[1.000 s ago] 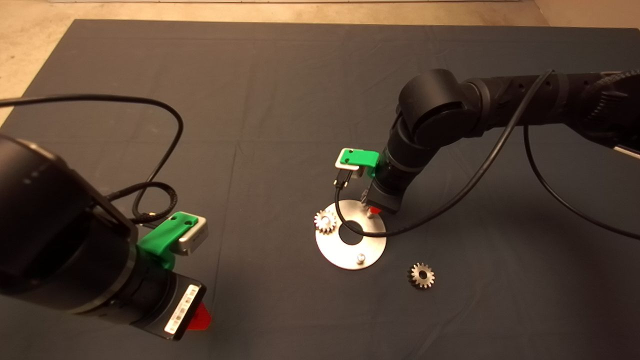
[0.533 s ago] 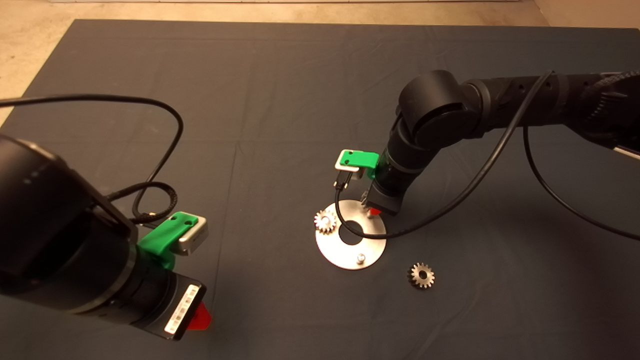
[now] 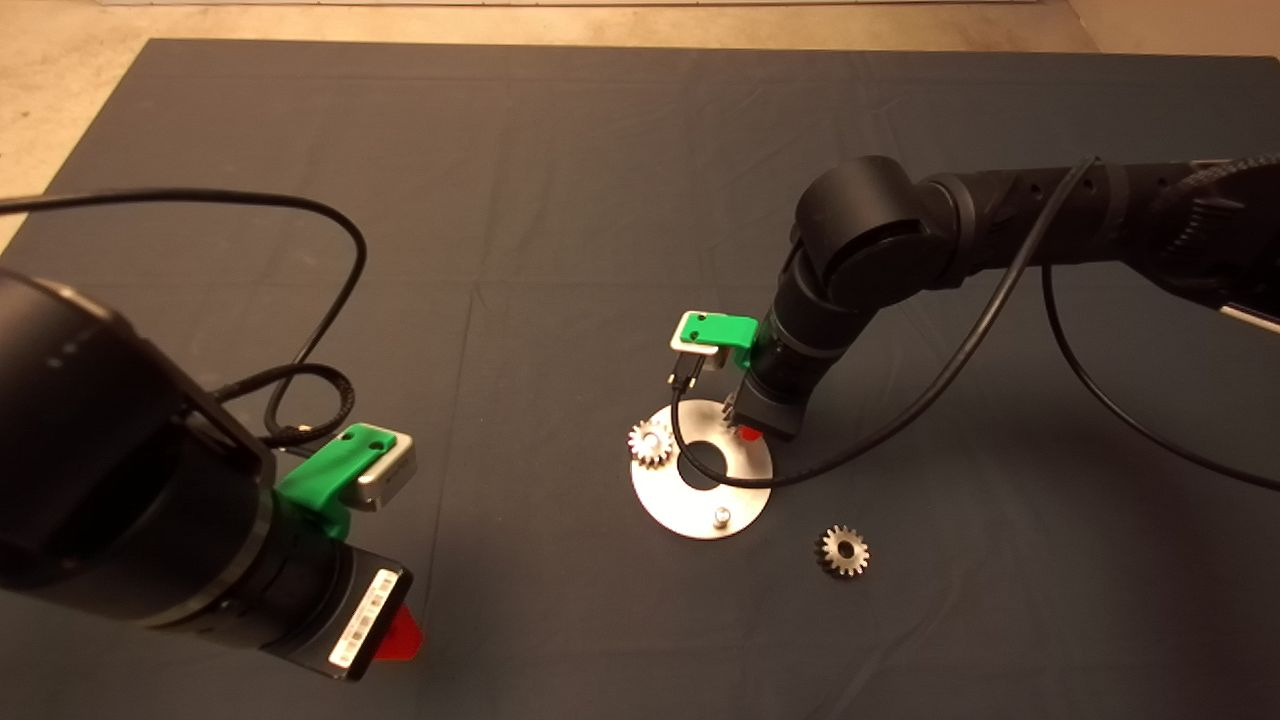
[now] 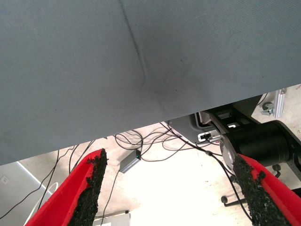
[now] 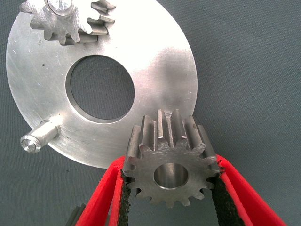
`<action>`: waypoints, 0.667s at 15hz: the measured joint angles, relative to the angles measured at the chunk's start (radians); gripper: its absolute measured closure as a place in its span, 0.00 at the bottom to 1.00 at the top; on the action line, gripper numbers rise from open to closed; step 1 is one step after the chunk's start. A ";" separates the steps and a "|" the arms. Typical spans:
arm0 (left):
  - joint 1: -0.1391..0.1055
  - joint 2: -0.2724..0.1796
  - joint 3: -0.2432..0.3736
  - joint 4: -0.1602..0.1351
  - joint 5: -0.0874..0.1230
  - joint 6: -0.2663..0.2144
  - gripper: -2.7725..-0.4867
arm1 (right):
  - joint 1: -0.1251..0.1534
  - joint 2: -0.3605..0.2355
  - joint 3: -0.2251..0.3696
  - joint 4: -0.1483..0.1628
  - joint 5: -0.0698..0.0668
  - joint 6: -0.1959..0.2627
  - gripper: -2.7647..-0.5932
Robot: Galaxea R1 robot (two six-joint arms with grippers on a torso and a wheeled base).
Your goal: Install three planetary gears onto the carrier pins
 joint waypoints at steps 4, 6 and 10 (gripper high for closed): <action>0.000 0.000 0.000 0.000 0.000 0.000 0.39 | 0.000 0.000 0.000 0.000 0.000 -0.016 0.80; 0.000 0.000 0.000 0.000 0.000 0.000 0.39 | 0.000 0.000 0.000 0.000 0.000 -0.026 0.80; 0.000 0.000 0.000 0.000 0.000 0.000 0.39 | 0.000 0.000 0.003 0.000 0.000 -0.046 0.80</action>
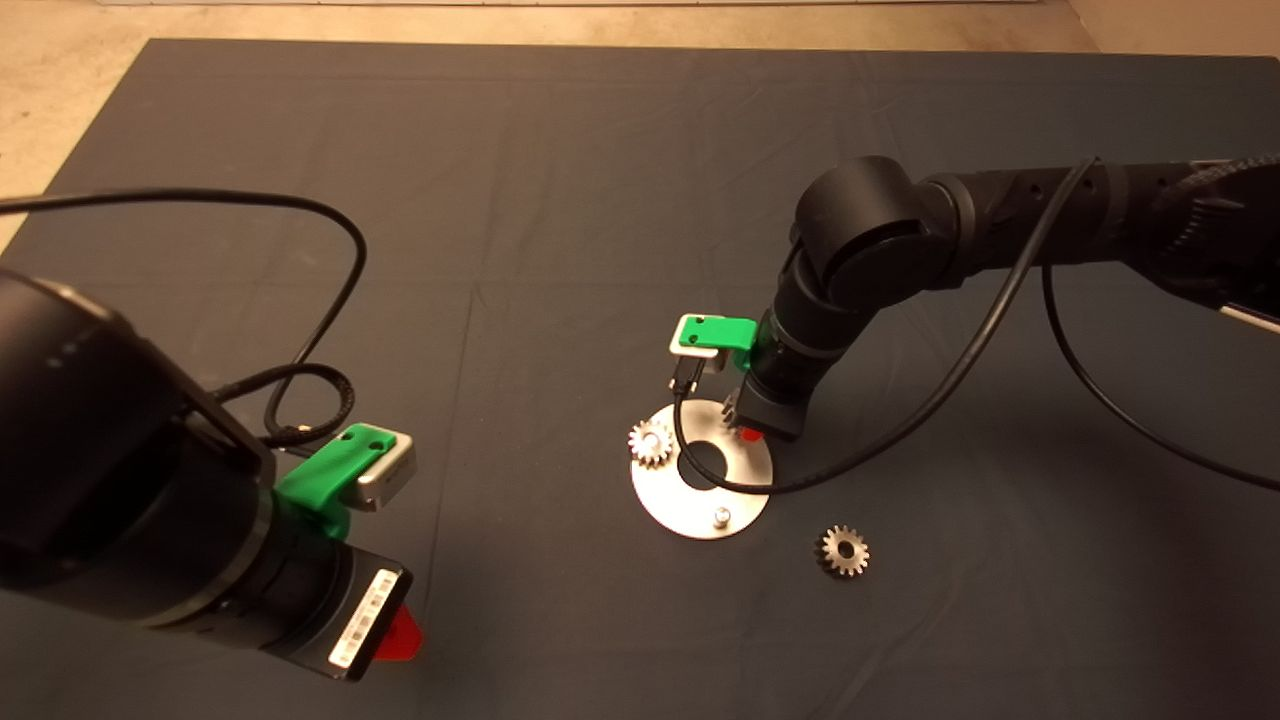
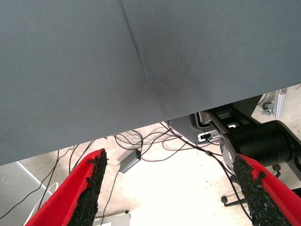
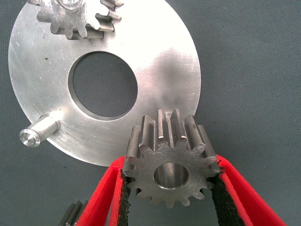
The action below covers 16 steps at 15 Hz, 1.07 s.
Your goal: Install three planetary gears onto the carrier pins
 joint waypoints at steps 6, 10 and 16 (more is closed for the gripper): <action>0.000 0.000 0.000 0.000 0.000 0.011 0.39 | 0.000 0.000 0.001 0.000 0.000 -0.014 0.80; 0.000 0.000 0.000 0.000 0.000 0.014 0.39 | 0.000 0.000 0.001 0.000 0.000 -0.018 0.80; 0.000 0.001 0.000 -0.004 0.000 0.018 0.39 | 0.000 0.000 0.001 0.000 0.000 -0.019 0.80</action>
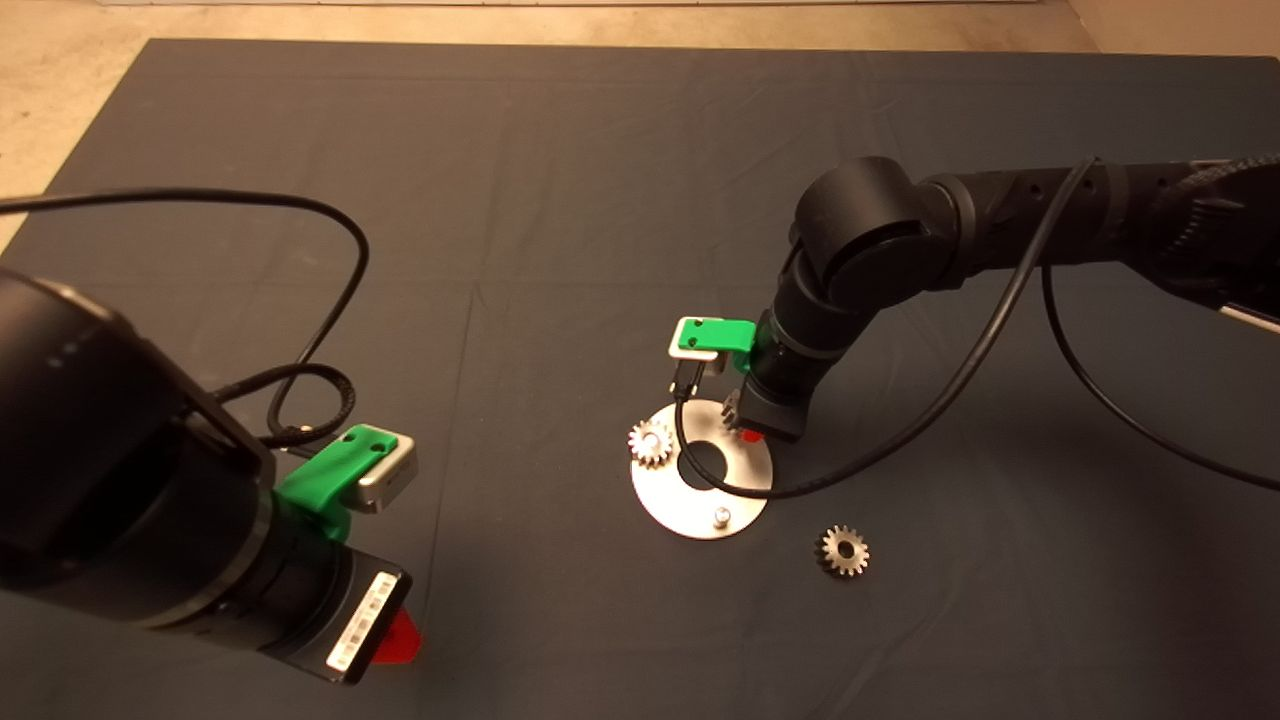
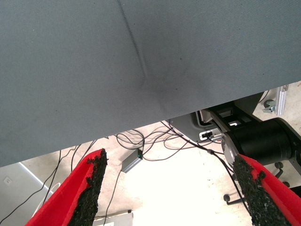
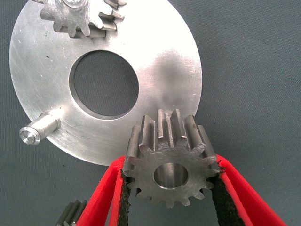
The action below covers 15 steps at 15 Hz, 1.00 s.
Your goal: Install three planetary gears onto the carrier pins
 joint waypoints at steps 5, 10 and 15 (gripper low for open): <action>0.000 0.000 0.000 -0.001 0.000 0.000 0.39 | 0.000 0.000 0.000 0.000 0.000 -0.002 0.80; 0.000 0.000 0.000 -0.004 0.000 0.000 0.39 | 0.001 -0.001 0.010 0.000 0.000 -0.002 0.80; 0.000 0.000 0.000 -0.005 0.000 0.000 0.39 | 0.000 -0.009 0.017 0.000 0.000 -0.003 0.80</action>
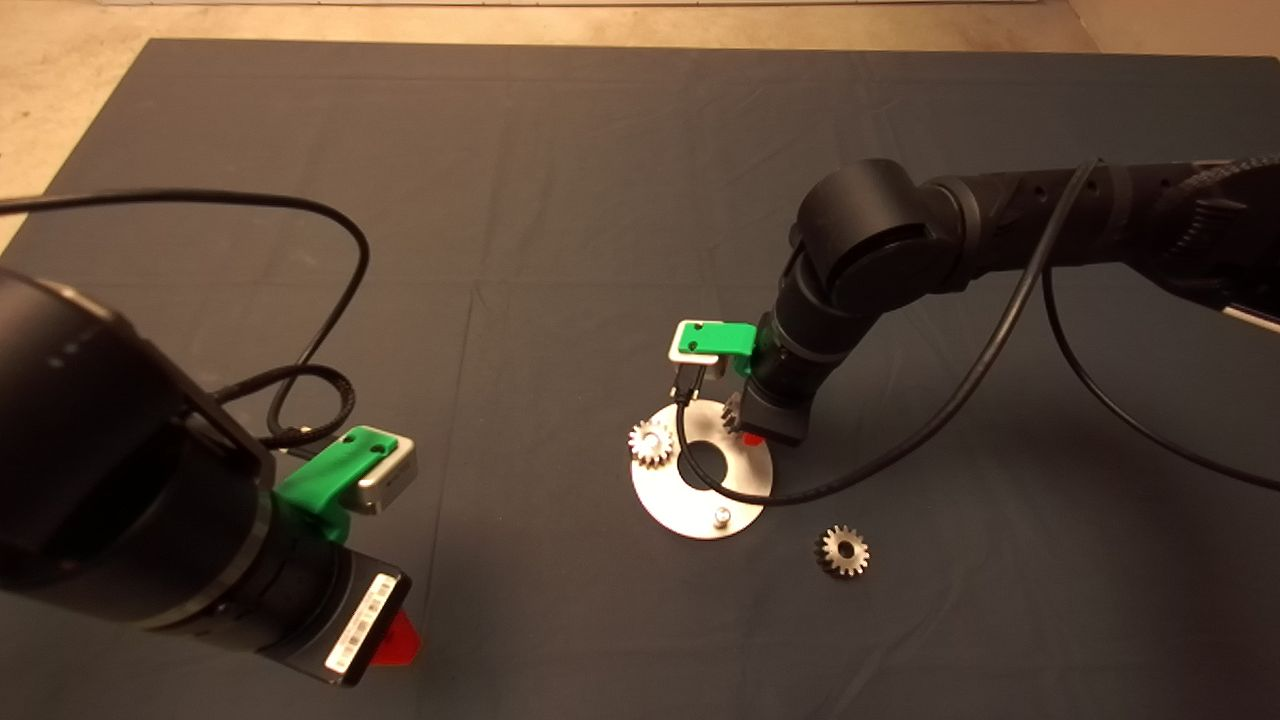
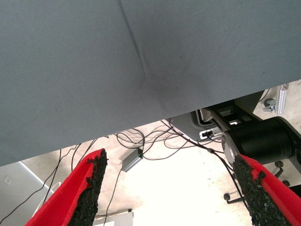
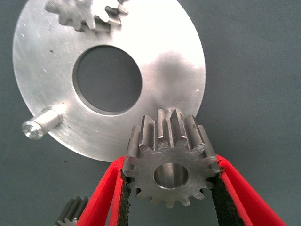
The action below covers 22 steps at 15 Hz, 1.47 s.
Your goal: Install three planetary gears onto the carrier pins
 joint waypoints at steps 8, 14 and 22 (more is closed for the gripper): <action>0.000 0.000 0.000 -0.003 0.000 0.000 0.39 | 0.000 -0.019 0.004 0.000 0.000 -0.015 0.80; 0.000 0.000 0.000 -0.003 0.000 0.000 0.39 | 0.000 -0.019 0.004 0.000 0.000 -0.015 0.80; 0.000 0.000 0.000 -0.003 0.000 0.000 0.39 | -0.005 -0.018 0.004 -0.009 0.000 -0.016 0.80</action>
